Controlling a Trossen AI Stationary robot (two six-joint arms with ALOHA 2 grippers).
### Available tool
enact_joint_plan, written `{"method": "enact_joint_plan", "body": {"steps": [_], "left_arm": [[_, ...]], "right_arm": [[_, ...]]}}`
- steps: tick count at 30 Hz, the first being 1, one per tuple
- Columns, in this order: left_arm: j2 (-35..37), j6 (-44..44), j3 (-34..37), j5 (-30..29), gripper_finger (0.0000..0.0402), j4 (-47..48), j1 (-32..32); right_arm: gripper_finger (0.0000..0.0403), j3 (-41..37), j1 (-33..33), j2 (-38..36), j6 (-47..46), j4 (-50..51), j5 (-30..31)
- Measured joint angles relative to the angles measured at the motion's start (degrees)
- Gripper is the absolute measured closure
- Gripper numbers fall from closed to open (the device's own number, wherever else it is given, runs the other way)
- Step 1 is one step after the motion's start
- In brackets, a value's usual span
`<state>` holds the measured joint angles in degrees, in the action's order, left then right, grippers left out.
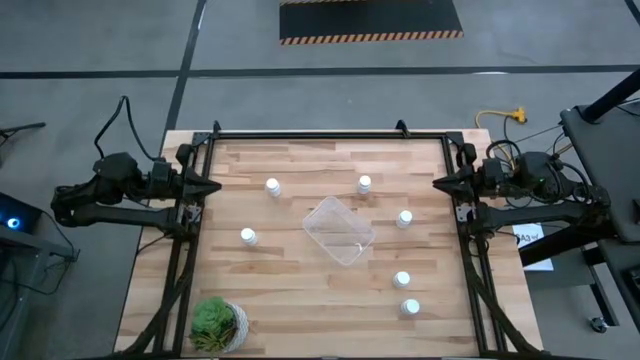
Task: Pick and place pill bottles into a basket
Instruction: Put the white pill bottle into the transparent bin
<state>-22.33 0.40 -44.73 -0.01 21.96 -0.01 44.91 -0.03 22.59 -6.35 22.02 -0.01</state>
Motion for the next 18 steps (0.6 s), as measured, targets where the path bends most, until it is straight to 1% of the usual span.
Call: {"method": "enact_joint_plan", "body": {"steps": [6,9,14,16,18], "left_arm": [[0.0,0.0,0.0,0.0,0.0402,0.0,0.0],[0.0,0.0,0.0,0.0,0.0402,0.0,0.0],[0.0,0.0,0.0,0.0,0.0402,0.0,0.0],[0.0,0.0,0.0,0.0,0.0402,0.0,0.0],[0.0,0.0,0.0,0.0,0.0402,0.0,0.0]], "right_arm": [[0.038,0.0,0.0,0.0,-9.1,-0.1,0.0],[0.038,0.0,0.0,0.0,-13.2,-1.7,0.1],[0.038,0.0,0.0,1.3,-17.6,-8.9,0.2],[0.038,0.0,0.0,2.6,-18.8,-13.2,0.5],[0.038,0.0,0.0,4.7,-20.5,-18.1,2.0]]}}
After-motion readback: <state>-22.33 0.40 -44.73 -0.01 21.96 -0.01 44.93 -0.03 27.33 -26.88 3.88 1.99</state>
